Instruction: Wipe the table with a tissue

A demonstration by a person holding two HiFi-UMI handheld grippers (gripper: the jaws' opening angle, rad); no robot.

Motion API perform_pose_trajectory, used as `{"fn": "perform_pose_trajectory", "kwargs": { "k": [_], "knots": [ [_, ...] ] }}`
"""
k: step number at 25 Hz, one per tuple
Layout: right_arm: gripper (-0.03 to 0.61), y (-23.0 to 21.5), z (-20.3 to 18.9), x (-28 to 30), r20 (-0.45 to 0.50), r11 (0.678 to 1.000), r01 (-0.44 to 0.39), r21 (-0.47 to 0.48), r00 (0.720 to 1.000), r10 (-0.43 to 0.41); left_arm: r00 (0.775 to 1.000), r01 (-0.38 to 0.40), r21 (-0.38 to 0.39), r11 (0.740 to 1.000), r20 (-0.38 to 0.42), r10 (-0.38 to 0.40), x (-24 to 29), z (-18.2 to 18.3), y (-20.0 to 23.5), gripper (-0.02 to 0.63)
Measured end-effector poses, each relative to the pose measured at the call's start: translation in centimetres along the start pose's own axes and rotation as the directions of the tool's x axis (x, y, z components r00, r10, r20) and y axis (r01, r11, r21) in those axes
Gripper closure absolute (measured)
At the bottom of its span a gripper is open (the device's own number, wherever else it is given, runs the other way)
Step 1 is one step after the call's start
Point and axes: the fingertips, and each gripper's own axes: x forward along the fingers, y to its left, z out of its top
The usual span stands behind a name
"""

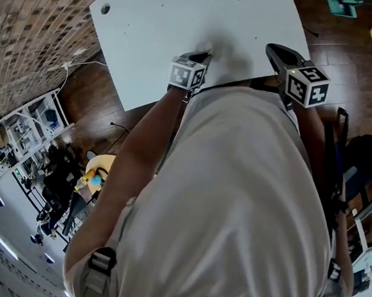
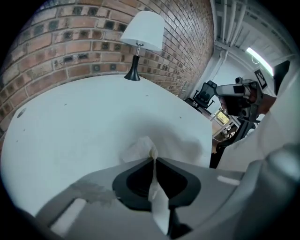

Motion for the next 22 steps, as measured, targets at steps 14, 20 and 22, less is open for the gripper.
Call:
{"fn": "perform_pose_trajectory", "kwargs": {
  "k": [14, 20, 22],
  "knots": [
    [0.571, -0.3, 0.2, 0.5, -0.015, 0.997, -0.053, -0.061, 0.999, 0.052, 0.999, 0.011, -0.089, 0.996, -0.040, -0.015, -0.2, 0.5, -3.2, 0.592],
    [0.571, -2.0, 0.0, -0.7, -0.014, 0.998, -0.040, -0.042, 0.999, 0.040, 0.997, 0.064, -0.066, 0.996, -0.031, -0.067, 2.4, 1.7, -5.3, 0.592],
    [0.571, -2.6, 0.3, -1.1, -0.009, 0.999, -0.034, -0.040, 0.999, 0.034, 0.997, 0.075, -0.055, 0.996, -0.032, -0.077, 2.4, 2.9, -5.9, 0.591]
  ]
}}
